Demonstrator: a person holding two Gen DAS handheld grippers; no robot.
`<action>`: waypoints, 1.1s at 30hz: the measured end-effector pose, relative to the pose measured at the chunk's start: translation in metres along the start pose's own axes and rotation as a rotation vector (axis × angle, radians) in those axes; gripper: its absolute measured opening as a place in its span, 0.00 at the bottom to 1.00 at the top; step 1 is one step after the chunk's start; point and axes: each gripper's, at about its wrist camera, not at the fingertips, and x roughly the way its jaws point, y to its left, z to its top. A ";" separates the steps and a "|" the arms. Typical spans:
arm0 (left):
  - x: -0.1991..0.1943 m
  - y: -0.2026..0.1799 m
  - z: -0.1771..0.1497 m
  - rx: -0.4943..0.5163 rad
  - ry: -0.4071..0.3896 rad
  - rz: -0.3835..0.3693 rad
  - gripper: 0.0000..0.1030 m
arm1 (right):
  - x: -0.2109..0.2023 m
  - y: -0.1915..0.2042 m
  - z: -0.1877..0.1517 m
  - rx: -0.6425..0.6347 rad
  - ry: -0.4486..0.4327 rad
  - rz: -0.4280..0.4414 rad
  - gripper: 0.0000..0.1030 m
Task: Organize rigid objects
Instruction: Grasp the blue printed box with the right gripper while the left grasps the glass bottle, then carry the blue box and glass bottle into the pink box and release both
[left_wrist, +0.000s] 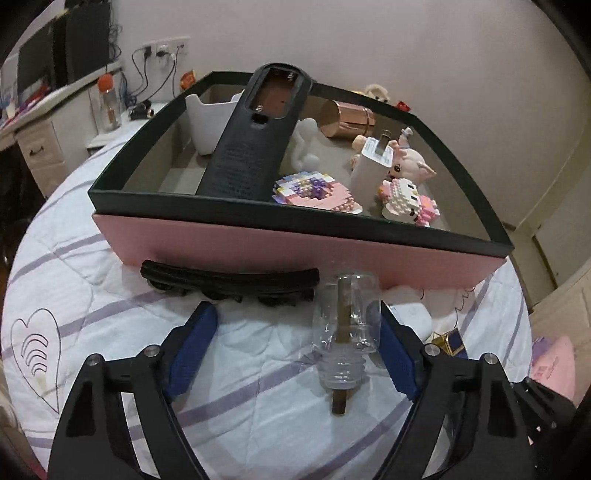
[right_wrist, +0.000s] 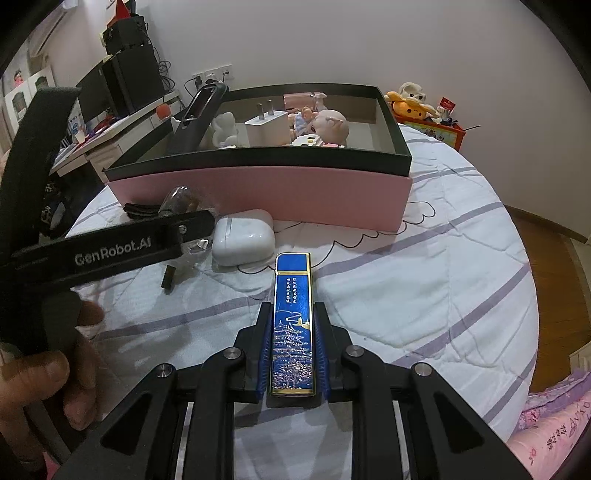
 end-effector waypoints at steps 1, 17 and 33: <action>0.000 0.000 -0.001 0.000 -0.003 -0.011 0.75 | 0.000 0.000 0.000 0.000 0.000 0.000 0.20; -0.029 0.014 -0.014 0.026 -0.010 -0.105 0.31 | -0.009 -0.002 0.001 0.034 0.013 0.003 0.20; -0.089 0.039 0.083 0.089 -0.152 -0.093 0.31 | -0.032 -0.015 0.146 -0.007 -0.133 0.074 0.20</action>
